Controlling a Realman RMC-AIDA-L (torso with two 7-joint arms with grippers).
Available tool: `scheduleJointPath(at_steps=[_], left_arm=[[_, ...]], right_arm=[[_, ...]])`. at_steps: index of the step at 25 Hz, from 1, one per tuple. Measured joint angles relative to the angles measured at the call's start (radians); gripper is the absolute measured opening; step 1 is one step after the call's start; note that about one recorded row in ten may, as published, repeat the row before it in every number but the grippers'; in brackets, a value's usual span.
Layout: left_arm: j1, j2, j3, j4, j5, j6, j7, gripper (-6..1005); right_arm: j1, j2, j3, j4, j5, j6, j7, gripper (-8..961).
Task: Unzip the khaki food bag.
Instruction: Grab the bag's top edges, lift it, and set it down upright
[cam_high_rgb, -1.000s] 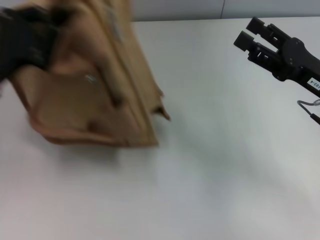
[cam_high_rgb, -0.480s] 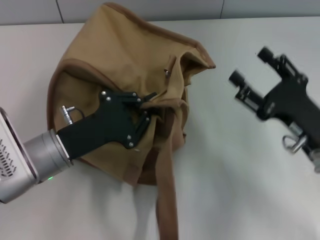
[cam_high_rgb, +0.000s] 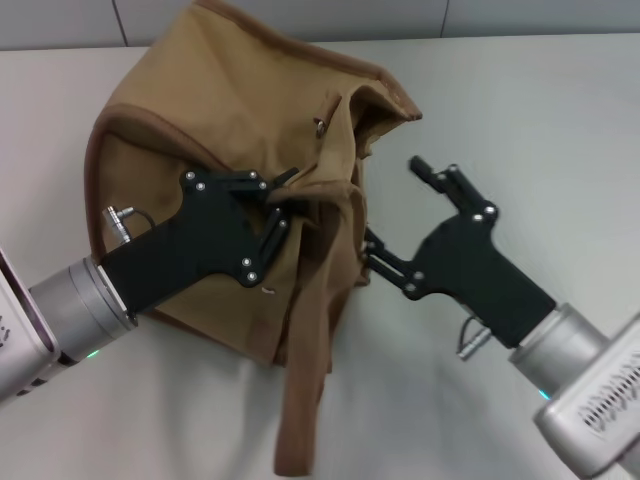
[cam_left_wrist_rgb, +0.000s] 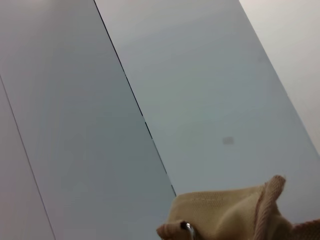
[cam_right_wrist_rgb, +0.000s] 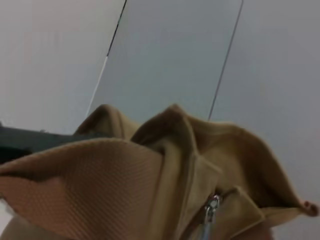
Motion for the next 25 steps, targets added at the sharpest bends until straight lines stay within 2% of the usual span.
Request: scheduleJointPath(at_steps=[7,21,25], left_arm=[[0.001,0.0,-0.001,-0.01,-0.001,0.01,0.0,53],[0.019,0.0,-0.002,-0.033,-0.001,0.015,0.002,52],[0.019,0.0,-0.002,-0.037,0.0,0.016,0.001,52]], right_arm=[[0.053,0.0,0.006,0.025,-0.001,0.033,0.002,795],[0.052,0.0,0.003,0.039,-0.002,0.014,0.027,788],[0.051,0.0,0.002,0.037,-0.02,0.013,0.027,666]])
